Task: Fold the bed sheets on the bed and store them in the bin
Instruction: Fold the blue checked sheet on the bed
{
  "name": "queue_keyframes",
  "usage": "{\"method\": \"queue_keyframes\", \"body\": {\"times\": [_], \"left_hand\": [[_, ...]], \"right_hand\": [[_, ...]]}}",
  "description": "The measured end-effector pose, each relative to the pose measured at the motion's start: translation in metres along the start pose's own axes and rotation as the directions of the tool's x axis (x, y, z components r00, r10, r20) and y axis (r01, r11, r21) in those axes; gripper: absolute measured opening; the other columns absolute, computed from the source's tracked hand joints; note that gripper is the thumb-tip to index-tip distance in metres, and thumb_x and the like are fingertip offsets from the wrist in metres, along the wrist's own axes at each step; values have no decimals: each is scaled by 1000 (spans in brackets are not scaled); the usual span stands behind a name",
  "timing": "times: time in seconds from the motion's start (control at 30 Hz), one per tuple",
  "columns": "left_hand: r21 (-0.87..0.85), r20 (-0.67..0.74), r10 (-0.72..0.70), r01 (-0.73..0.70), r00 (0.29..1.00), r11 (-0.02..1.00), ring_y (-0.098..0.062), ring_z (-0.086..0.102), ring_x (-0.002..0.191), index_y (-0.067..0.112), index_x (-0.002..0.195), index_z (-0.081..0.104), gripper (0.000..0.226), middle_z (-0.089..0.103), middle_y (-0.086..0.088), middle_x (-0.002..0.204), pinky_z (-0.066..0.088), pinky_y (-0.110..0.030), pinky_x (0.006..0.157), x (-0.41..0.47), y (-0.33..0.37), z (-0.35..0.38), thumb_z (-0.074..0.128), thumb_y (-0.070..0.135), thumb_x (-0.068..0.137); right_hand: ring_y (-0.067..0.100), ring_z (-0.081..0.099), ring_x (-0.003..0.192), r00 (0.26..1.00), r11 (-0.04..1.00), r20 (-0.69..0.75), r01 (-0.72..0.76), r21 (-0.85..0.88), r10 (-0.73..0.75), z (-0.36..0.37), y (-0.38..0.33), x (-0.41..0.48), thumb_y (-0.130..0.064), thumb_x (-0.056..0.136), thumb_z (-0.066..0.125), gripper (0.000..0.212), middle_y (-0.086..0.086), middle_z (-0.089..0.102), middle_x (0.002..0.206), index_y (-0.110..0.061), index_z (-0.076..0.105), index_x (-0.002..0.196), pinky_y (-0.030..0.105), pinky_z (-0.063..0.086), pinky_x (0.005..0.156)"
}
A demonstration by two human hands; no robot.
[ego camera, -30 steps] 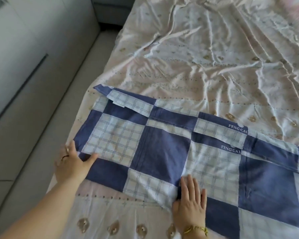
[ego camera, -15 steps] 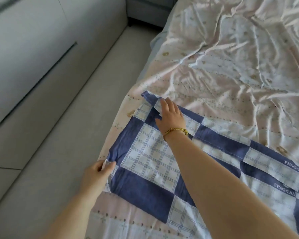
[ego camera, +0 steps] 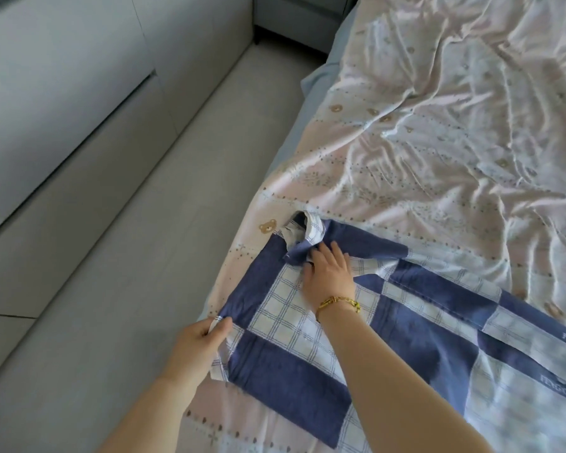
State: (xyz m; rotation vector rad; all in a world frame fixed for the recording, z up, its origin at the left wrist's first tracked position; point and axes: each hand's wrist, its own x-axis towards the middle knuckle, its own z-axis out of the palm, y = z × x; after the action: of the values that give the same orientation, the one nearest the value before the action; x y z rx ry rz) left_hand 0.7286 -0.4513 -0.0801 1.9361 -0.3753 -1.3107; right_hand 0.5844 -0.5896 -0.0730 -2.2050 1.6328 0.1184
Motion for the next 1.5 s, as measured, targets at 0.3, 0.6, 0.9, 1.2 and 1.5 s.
{"method": "queue_keyframes", "body": {"times": [0.3,0.6,0.9,1.2,1.5], "left_hand": [[28,328,312,-339,892,940,0,33,43,20,44,41,33,35,12,43,27,-10,46,-88,58,28,59,35,68],[-31,97,283,-281,954,959,-8,45,121,36,120,55,29,52,12,129,33,-23,98,-122,31,14,55,30,91],[18,458,243,-282,855,959,-7,44,122,26,141,27,49,41,9,132,36,-20,92,-187,66,119,44,25,96],[231,695,480,-798,536,557,2,4,136,31,141,2,82,-1,23,140,1,-11,108,-310,8,290,24,71,72],[252,805,308,-763,506,595,7,0,129,45,128,5,44,-2,21,139,0,-8,103,-430,-66,460,21,62,90]], "right_hand": [[31,30,135,871,713,442,-450,538,216,-59,-50,-6,-44,79,66,96,11,31,144,-11,7,147,40,27,111],[31,54,99,911,683,156,-391,616,381,-106,10,-63,-3,90,47,31,16,59,107,1,53,120,29,39,76],[24,55,70,806,55,177,-251,966,564,-173,113,-185,-7,88,57,11,5,58,75,-10,55,99,33,50,67],[11,40,59,765,-171,264,-201,965,587,-215,264,-303,-6,98,33,28,-1,44,69,8,51,114,9,35,34],[29,60,98,801,-2,245,-292,956,546,-194,440,-408,-11,88,58,31,16,63,110,0,56,118,40,50,85]]}}
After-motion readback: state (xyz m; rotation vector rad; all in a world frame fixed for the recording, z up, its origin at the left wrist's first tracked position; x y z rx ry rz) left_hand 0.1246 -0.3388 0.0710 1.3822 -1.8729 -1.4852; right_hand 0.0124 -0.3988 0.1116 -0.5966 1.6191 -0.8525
